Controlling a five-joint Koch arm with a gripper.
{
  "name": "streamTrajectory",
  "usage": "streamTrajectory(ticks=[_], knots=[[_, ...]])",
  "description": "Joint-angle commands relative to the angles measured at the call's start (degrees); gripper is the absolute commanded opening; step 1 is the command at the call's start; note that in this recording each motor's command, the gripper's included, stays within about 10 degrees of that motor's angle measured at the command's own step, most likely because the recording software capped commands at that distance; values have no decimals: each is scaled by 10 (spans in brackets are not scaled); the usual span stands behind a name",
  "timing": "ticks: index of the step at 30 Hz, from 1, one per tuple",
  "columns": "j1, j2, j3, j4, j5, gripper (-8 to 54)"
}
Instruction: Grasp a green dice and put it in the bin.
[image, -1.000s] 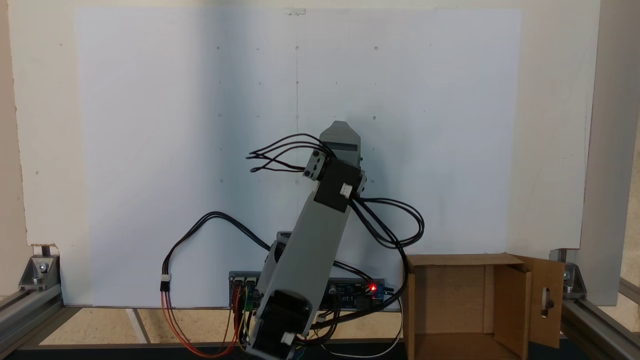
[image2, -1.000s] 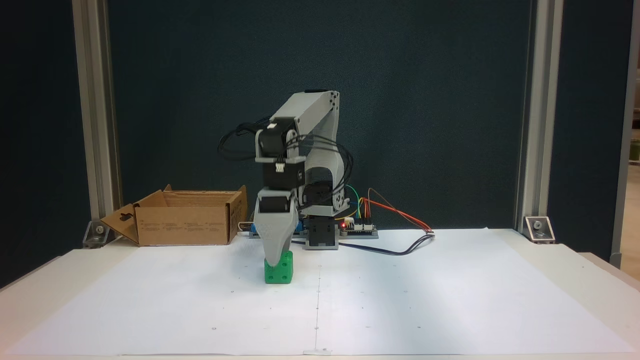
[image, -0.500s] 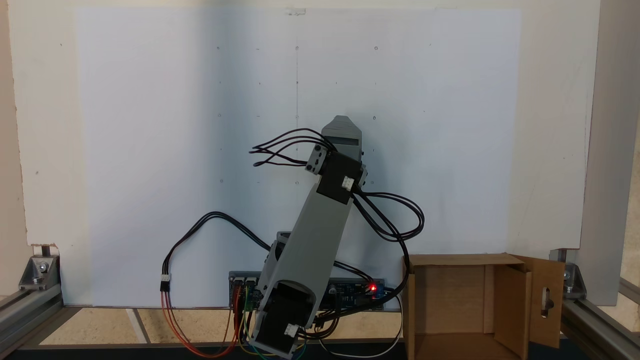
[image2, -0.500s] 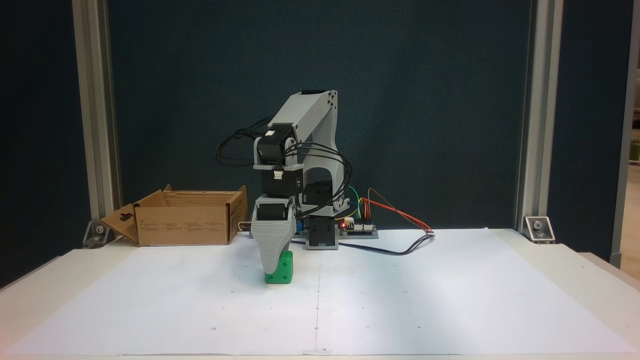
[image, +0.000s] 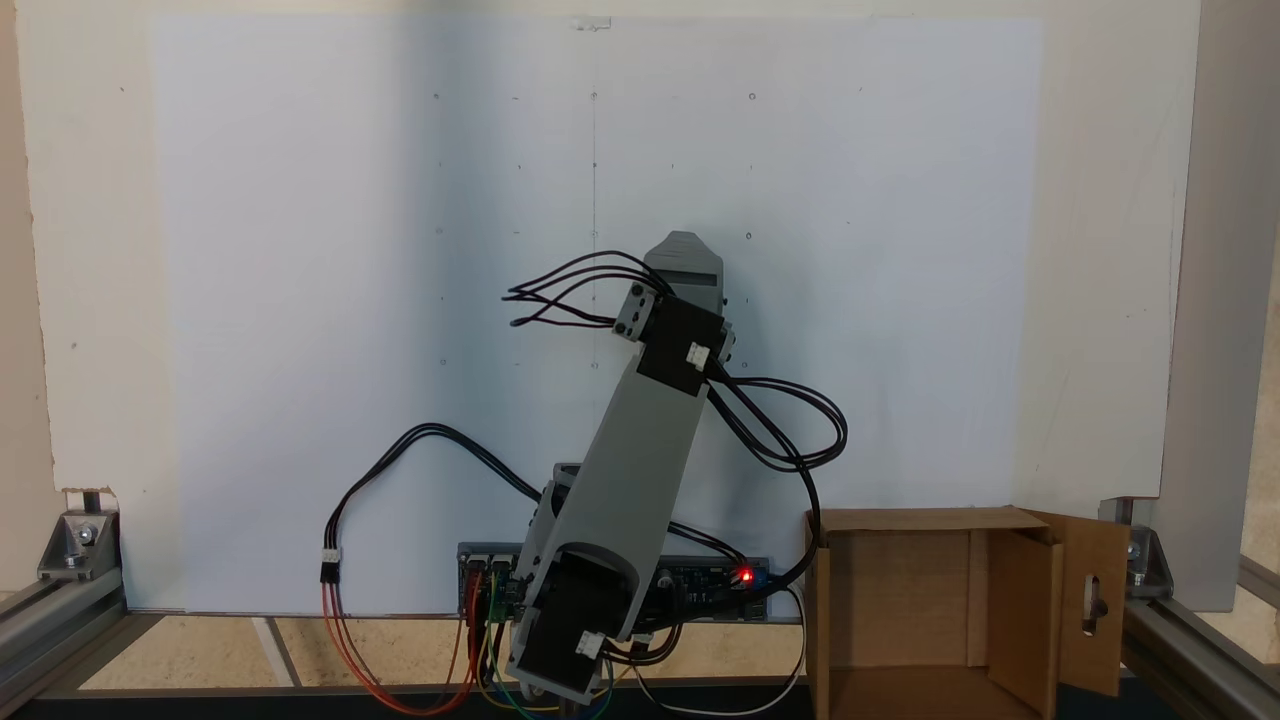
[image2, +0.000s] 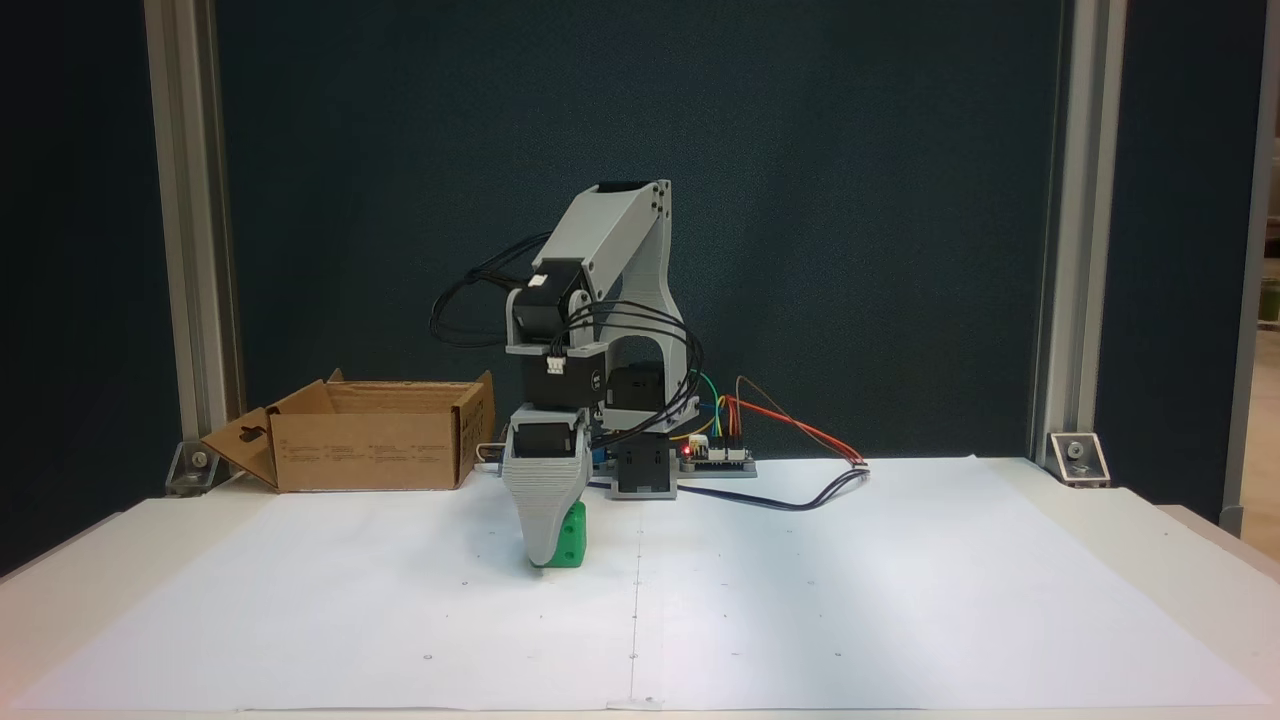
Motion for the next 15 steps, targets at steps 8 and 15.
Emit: streamTrajectory(ticks=[8, 15], knots=[[4, 0, -8, -8, 11, 329], [4, 0, -1, -9, 12, 214]])
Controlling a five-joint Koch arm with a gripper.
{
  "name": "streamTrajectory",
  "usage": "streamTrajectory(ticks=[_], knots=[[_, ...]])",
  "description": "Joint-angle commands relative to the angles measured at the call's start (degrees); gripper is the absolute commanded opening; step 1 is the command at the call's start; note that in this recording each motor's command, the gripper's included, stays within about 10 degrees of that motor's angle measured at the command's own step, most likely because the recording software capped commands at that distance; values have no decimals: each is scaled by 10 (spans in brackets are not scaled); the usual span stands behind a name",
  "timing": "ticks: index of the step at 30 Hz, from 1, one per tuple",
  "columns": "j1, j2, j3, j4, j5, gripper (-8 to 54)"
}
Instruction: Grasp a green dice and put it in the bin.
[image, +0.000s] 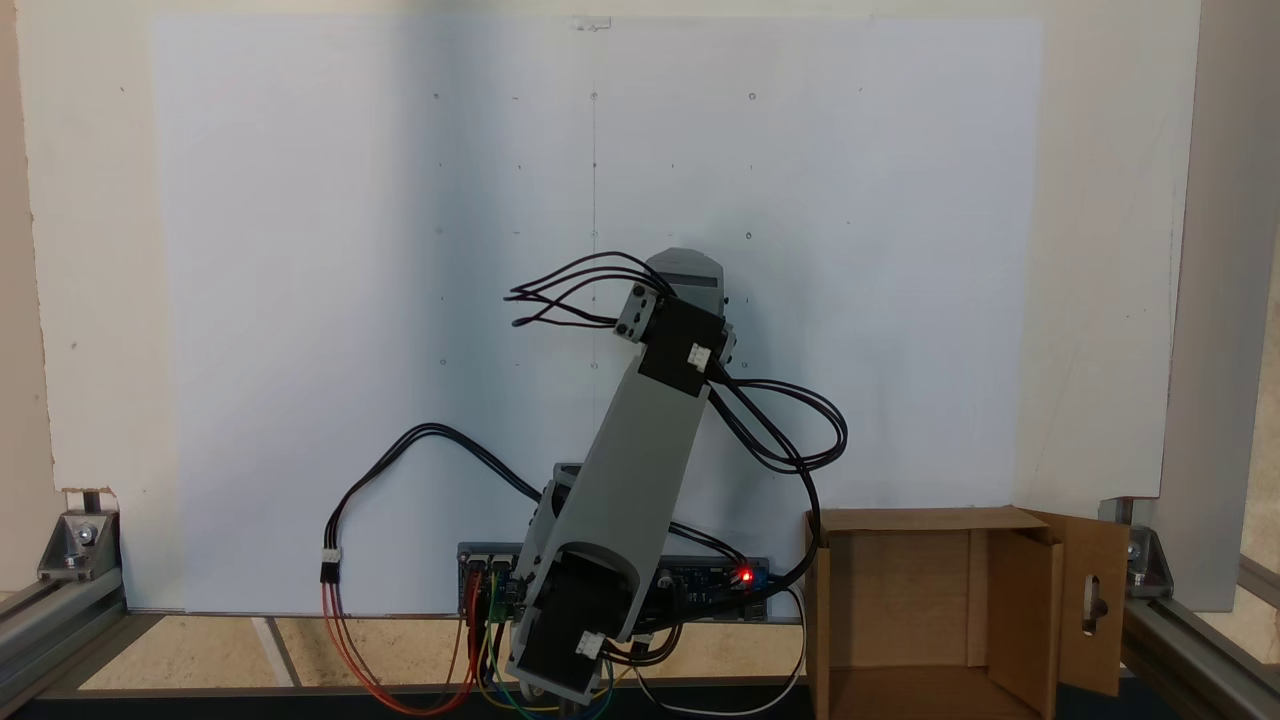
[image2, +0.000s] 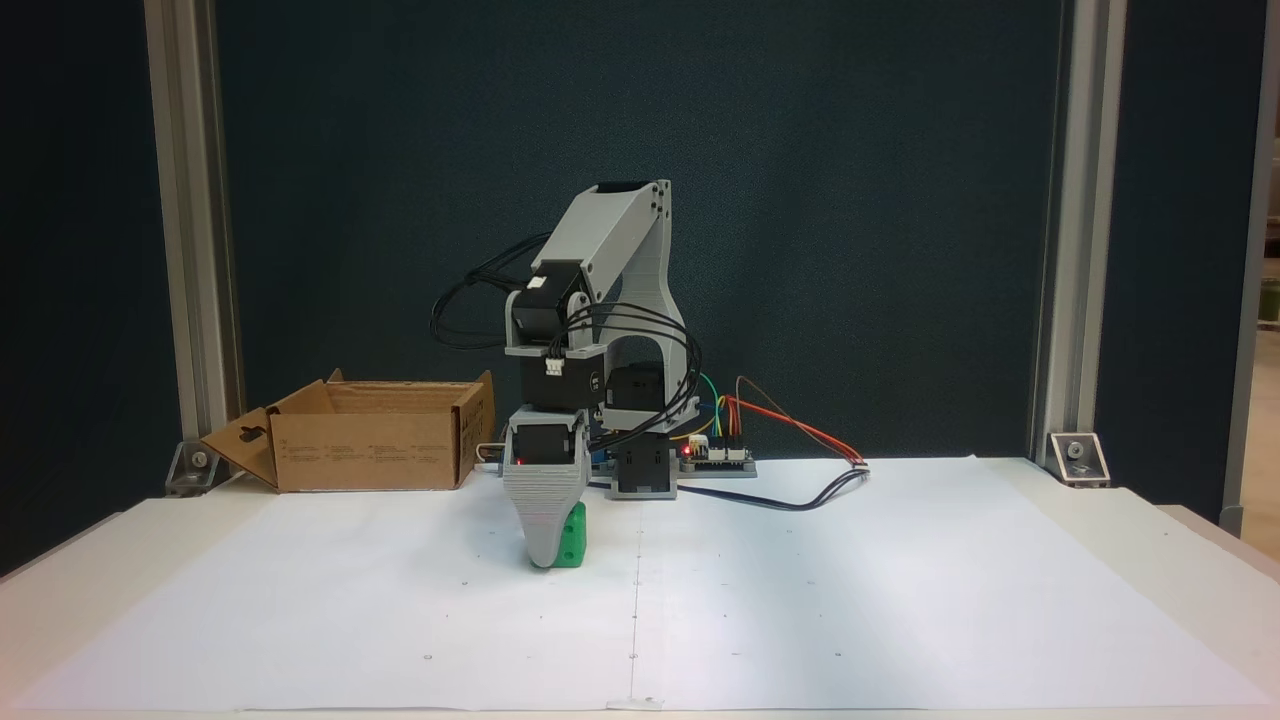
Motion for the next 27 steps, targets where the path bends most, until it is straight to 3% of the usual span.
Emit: streamTrajectory(ticks=[1, 3, 7, 13, 22, 27], knots=[[3, 0, -6, -4, 13, 187], [7, 1, -4, -7, 13, 119], [7, 11, -4, -7, 17, 115], [-1, 103, -35, 32, 33, 115], [0, 144, -345, 352, 86, 115], [70, 144, -438, 407, 87, 115]])
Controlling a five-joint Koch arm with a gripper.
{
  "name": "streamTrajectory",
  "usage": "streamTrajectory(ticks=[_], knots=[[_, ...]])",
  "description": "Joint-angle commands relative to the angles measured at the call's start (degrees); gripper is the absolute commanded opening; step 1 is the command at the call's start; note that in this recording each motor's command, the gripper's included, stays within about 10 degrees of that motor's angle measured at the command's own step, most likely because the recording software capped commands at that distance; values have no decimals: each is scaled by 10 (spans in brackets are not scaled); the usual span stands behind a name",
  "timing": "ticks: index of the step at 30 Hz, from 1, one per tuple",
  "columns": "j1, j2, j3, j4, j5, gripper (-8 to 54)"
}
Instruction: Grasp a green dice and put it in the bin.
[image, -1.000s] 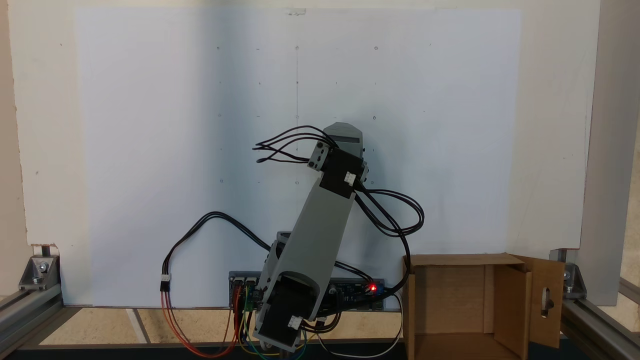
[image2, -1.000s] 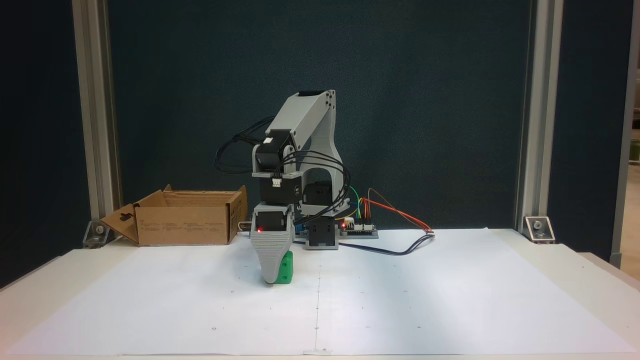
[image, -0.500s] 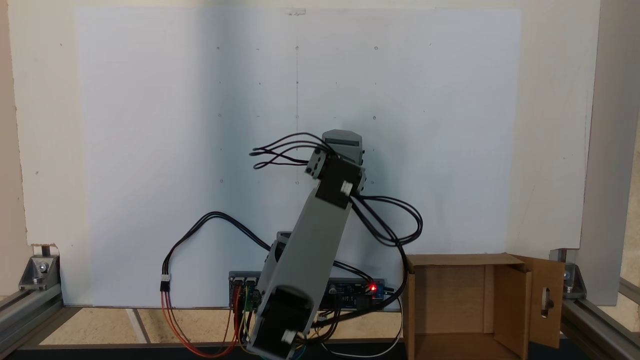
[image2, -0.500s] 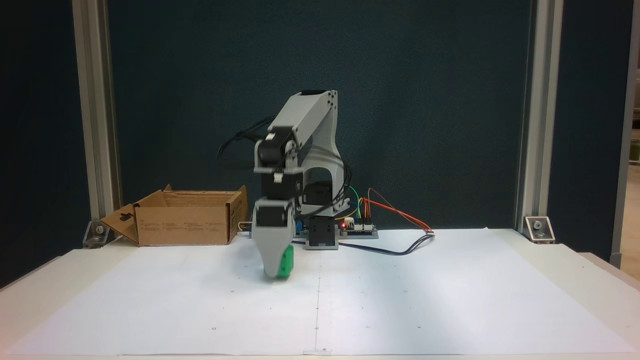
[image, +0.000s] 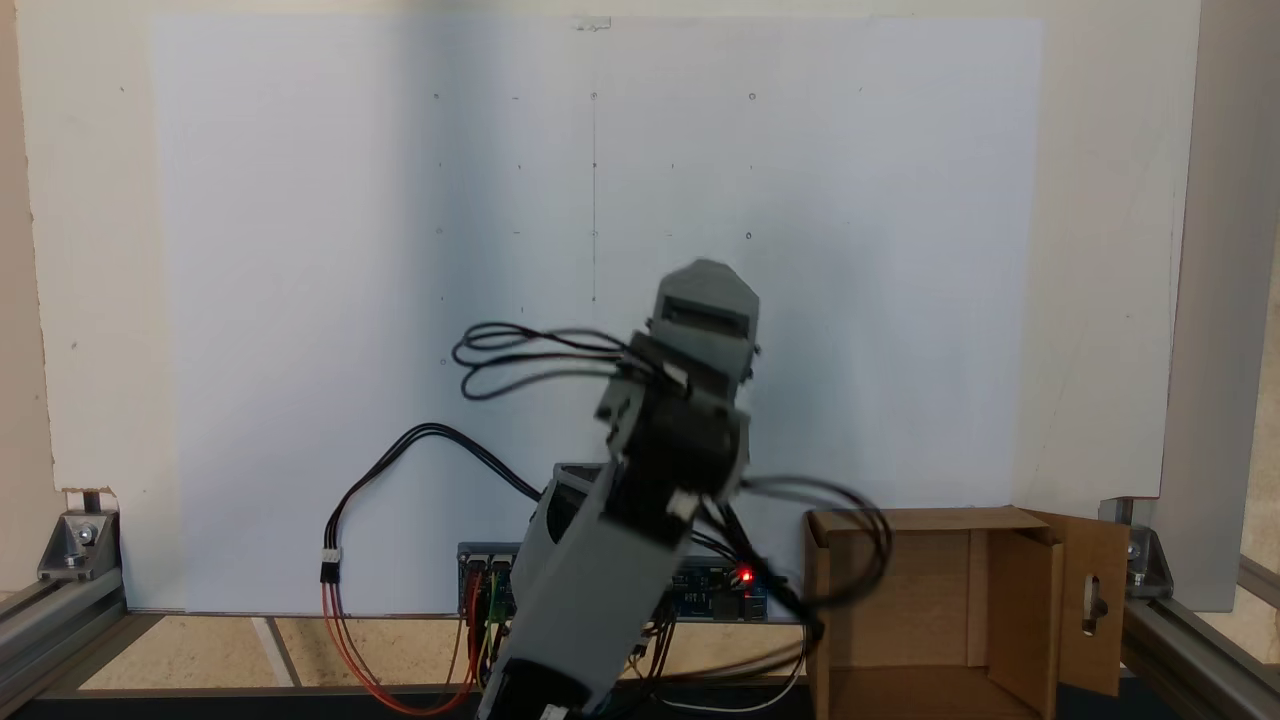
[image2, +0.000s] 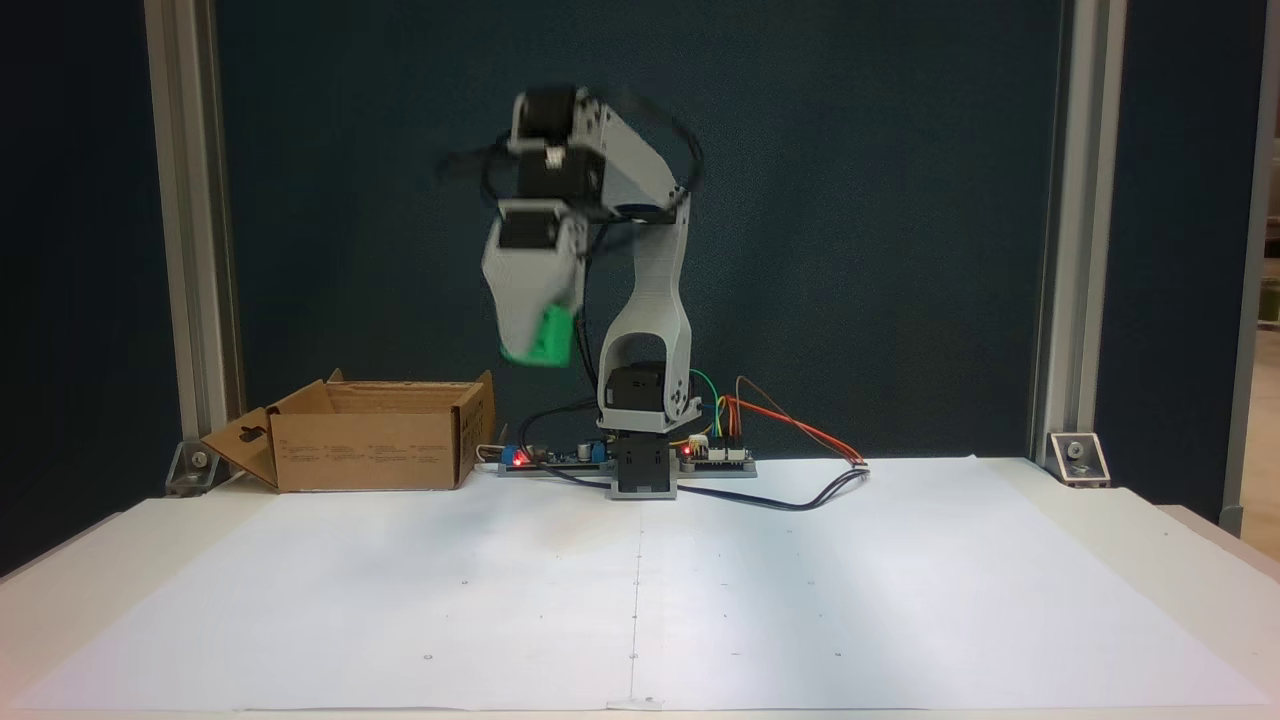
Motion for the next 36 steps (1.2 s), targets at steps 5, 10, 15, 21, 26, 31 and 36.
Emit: streamTrajectory(ticks=[5, 10, 15, 21, 26, 31, 36], knots=[[205, -2, -84, 17, 17, 115], [375, -52, -120, 8, -42, 115], [545, -99, -125, -34, -109, 116], [701, -159, -125, -54, -155, 115], [764, -212, -125, -142, -170, 115], [768, -243, -125, -149, -175, 115], [767, -247, -125, -152, -175, 115]])
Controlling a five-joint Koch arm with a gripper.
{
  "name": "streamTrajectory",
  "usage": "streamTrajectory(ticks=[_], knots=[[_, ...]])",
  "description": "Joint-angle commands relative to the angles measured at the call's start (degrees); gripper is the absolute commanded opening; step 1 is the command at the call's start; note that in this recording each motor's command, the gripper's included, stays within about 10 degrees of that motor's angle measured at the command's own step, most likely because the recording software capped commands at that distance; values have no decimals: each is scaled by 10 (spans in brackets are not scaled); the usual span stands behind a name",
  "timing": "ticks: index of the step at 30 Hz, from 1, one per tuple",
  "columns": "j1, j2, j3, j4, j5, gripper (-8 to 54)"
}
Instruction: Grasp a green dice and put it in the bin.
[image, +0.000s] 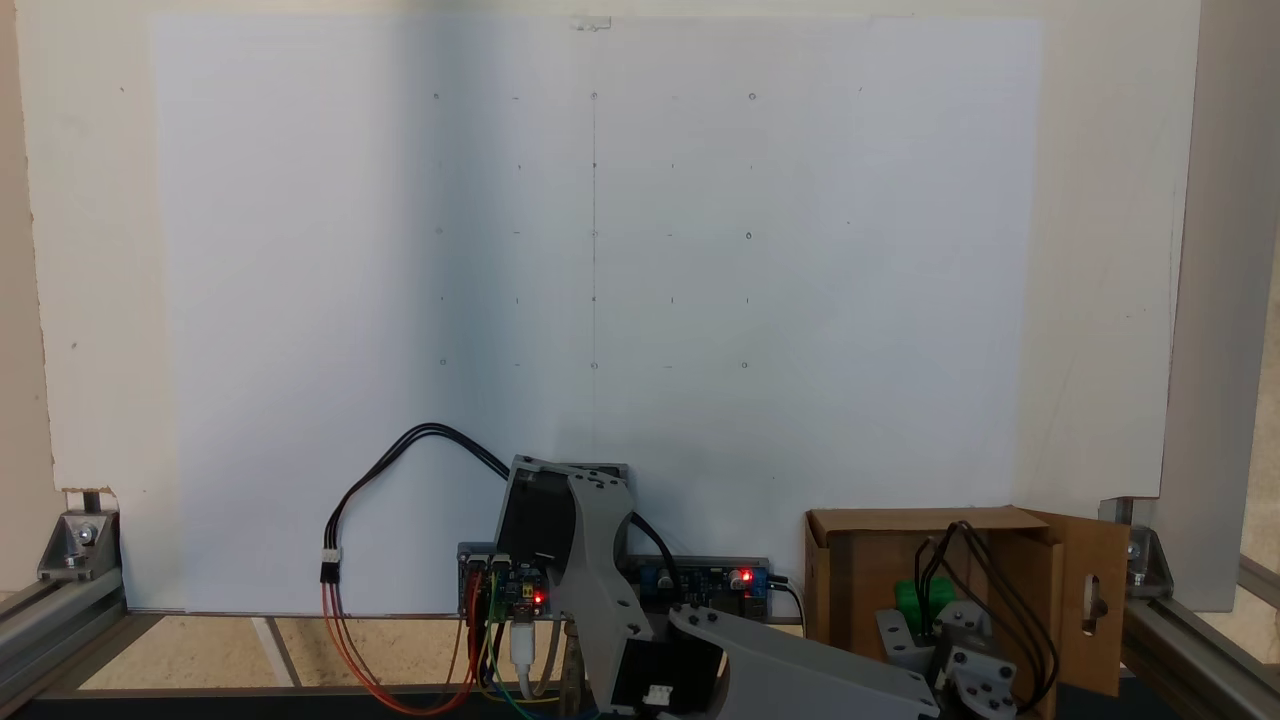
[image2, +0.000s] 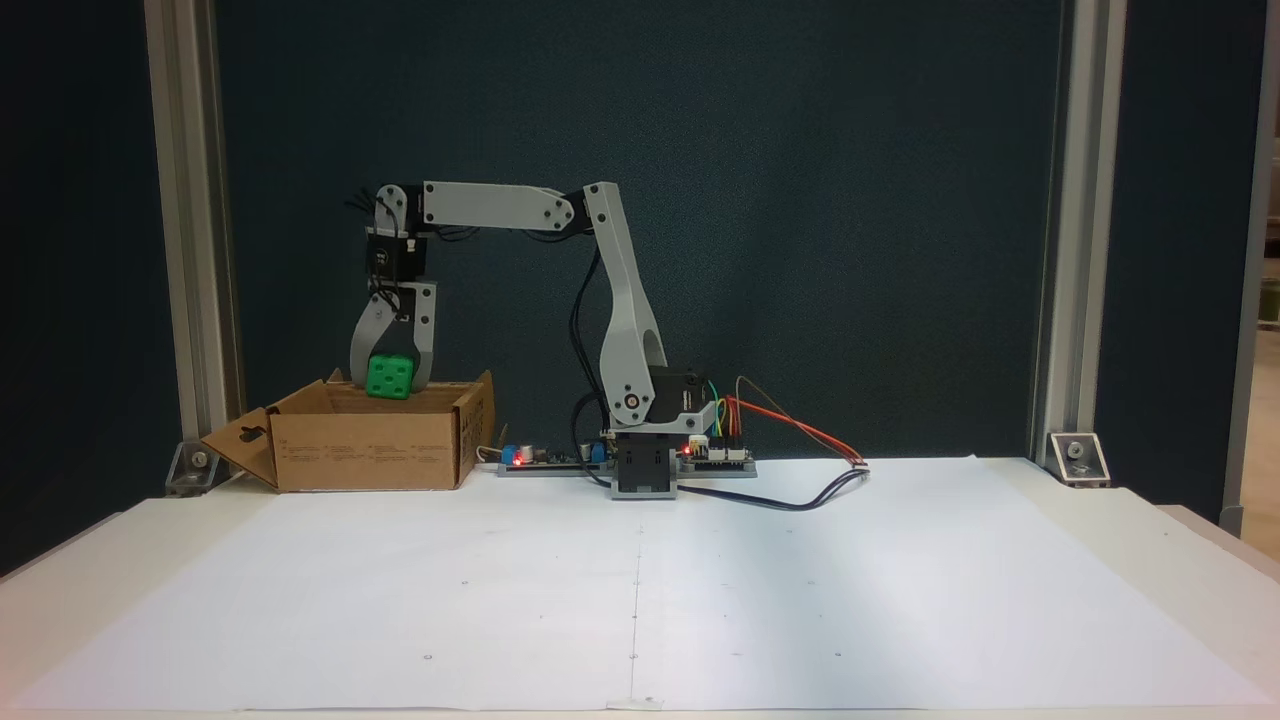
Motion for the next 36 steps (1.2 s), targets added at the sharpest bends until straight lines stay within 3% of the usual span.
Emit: streamTrajectory(ticks=[1, 5, 7, 8, 11, 15, 23, 31, 36], knots=[[4, 6, -37, -12, -40, 115], [4, 5, -36, -17, -40, 115], [4, -9, -36, -20, -40, 318], [3, -11, -36, -27, -39, 332], [-4, -13, -37, -76, -36, 453], [-30, -9, -37, -164, 32, 428], [-270, 173, -37, -284, 235, 434], [-594, 268, 4, -290, 278, 437], [-802, 360, 147, -308, 279, 437]])
